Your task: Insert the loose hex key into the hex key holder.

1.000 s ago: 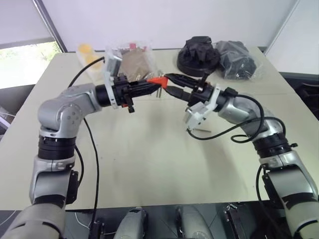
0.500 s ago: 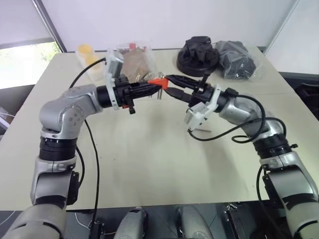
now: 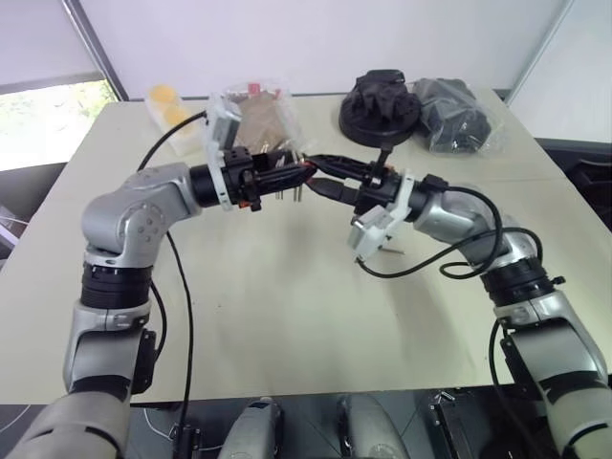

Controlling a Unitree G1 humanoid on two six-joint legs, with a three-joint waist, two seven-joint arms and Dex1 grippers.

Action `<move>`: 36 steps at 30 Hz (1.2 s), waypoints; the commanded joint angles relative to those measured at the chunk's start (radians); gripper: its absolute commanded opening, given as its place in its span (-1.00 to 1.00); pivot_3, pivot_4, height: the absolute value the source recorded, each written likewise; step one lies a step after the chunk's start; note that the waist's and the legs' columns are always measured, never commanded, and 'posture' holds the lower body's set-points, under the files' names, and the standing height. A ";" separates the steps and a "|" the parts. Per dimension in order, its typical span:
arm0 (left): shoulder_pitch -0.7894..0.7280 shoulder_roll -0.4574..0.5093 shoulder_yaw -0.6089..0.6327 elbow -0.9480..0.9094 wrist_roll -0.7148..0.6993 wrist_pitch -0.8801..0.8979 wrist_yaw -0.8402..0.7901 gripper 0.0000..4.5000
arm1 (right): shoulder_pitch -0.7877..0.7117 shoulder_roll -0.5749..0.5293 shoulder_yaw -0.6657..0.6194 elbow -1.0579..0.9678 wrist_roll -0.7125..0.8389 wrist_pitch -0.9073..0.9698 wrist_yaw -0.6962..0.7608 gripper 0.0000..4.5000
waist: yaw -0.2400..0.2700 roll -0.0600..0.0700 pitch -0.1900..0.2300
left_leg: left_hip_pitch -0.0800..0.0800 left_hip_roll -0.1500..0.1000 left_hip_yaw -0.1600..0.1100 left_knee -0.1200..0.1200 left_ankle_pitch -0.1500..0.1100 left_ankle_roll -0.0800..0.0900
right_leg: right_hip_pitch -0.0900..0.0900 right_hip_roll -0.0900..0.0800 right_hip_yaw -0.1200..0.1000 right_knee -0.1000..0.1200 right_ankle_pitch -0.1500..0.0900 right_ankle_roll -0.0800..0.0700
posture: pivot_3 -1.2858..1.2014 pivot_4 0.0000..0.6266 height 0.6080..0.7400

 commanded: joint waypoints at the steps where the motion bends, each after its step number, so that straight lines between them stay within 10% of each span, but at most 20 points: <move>1: 0.004 0.006 0.013 -0.034 -0.014 -0.004 -0.010 -0.43 | -0.011 0.003 -0.018 -0.032 0.022 -0.004 -0.005 -0.56 | 0.000 0.000 0.000 | 0.000 0.000 0.000 0.000 0.000 0.000 | 0.000 0.000 0.000 0.000 0.000 0.000 | 0.03 -0.52 1.00; 4: 0.011 0.009 0.012 -0.043 -0.018 0.001 -0.015 -0.99 | -0.017 0.002 -0.021 -0.027 0.021 -0.001 -0.006 -0.56 | 0.000 0.000 0.000 | 0.000 0.000 0.000 0.000 0.000 0.000 | 0.000 0.000 0.000 0.000 0.000 0.000 | 0.03 -0.52 1.00; 19: 0.006 0.005 0.007 -0.040 -0.009 -0.005 0.001 -0.99 | -0.020 0.008 -0.021 -0.020 0.035 0.001 0.001 -0.56 | 0.000 0.000 0.000 | 0.000 0.000 0.000 0.000 0.000 0.000 | 0.000 0.000 0.000 0.000 0.000 0.000 | 0.03 -0.52 1.00; 20: 0.006 0.005 0.007 -0.040 -0.008 -0.005 0.001 -1.00 | -0.020 0.008 -0.021 -0.019 0.036 0.001 0.001 -0.10 | 0.000 0.000 0.000 | 0.000 0.000 0.000 0.000 0.000 0.000 | 0.000 0.000 0.000 0.000 0.000 0.000 | 0.03 -0.52 1.00; 24: 0.007 0.006 0.007 -0.041 -0.009 -0.006 0.004 -1.00 | -0.015 0.001 -0.014 -0.018 0.044 0.033 0.031 0.75 | 0.000 0.000 0.000 | 0.000 0.000 0.000 0.000 0.000 0.000 | 0.000 0.000 0.000 0.000 0.000 0.000 | 0.03 -0.52 1.00; 28: 0.013 0.009 0.009 -0.049 -0.008 -0.009 0.008 -1.00 | 0.010 -0.021 -0.003 -0.009 0.098 0.088 0.117 0.75 | 0.000 0.000 0.000 | 0.000 0.000 0.000 0.000 0.000 0.000 | 0.000 0.000 0.000 0.000 0.000 0.000 | 0.03 -0.52 1.00; 36: 0.051 0.030 0.018 -0.094 0.015 -0.040 0.019 -1.00 | 0.122 -0.146 -0.060 -0.180 0.688 0.949 0.757 0.75 | 0.006 0.000 0.000 | 0.000 0.000 -0.001 0.001 0.000 0.000 | 0.003 -0.002 0.000 -0.002 0.000 0.000 | 0.03 -0.52 1.00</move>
